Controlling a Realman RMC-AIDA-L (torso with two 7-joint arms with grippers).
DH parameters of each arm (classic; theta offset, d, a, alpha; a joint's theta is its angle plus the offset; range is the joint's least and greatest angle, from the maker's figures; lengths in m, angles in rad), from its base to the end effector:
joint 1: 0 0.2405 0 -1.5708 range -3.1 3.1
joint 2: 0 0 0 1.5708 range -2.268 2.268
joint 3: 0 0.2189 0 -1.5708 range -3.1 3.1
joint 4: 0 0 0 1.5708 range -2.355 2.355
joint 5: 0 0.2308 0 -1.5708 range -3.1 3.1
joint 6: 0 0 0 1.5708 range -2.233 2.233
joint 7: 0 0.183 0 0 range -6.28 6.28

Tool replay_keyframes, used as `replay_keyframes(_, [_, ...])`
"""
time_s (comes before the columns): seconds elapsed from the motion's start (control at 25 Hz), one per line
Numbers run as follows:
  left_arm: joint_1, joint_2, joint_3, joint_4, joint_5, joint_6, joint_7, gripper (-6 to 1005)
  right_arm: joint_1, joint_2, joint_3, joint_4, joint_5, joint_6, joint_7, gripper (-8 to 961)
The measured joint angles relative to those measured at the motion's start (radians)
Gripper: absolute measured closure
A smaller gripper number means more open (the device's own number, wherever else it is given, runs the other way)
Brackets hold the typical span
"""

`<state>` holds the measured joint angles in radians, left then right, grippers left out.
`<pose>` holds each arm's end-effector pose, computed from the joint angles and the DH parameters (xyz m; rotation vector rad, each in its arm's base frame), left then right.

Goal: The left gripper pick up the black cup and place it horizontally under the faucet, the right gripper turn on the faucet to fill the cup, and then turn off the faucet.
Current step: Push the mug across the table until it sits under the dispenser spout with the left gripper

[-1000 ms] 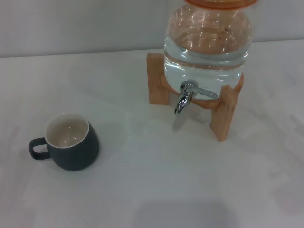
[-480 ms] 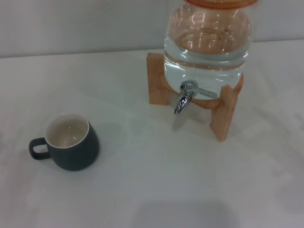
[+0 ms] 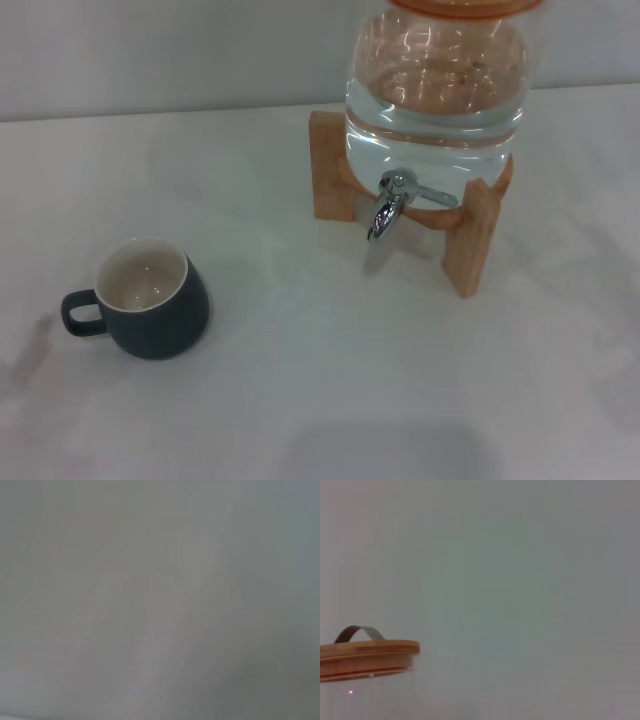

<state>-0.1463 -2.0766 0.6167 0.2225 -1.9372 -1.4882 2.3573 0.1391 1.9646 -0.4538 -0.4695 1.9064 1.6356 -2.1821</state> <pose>-0.3533 0.2614 0.0233 -1.7293 -0.7632 -0.9594 0.3465 0.2726 0.1490 -1.6939 0.4599 0.9980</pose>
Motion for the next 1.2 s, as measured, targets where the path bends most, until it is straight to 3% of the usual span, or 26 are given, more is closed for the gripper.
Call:
replay_keyframes(0.6, [0.013, -0.005, 0.0, -0.061, 0.084, 0.048, 0.079, 160, 0.018, -0.01, 0.001, -0.009, 0.001, -0.04, 0.002, 129])
replay_keyframes(1.2, [-0.069, -0.007, 0.001, -0.083, 0.159, 0.182, 0.085, 177, 0.027, -0.007, 0.001, -0.009, -0.004, -0.047, 0.002, 129])
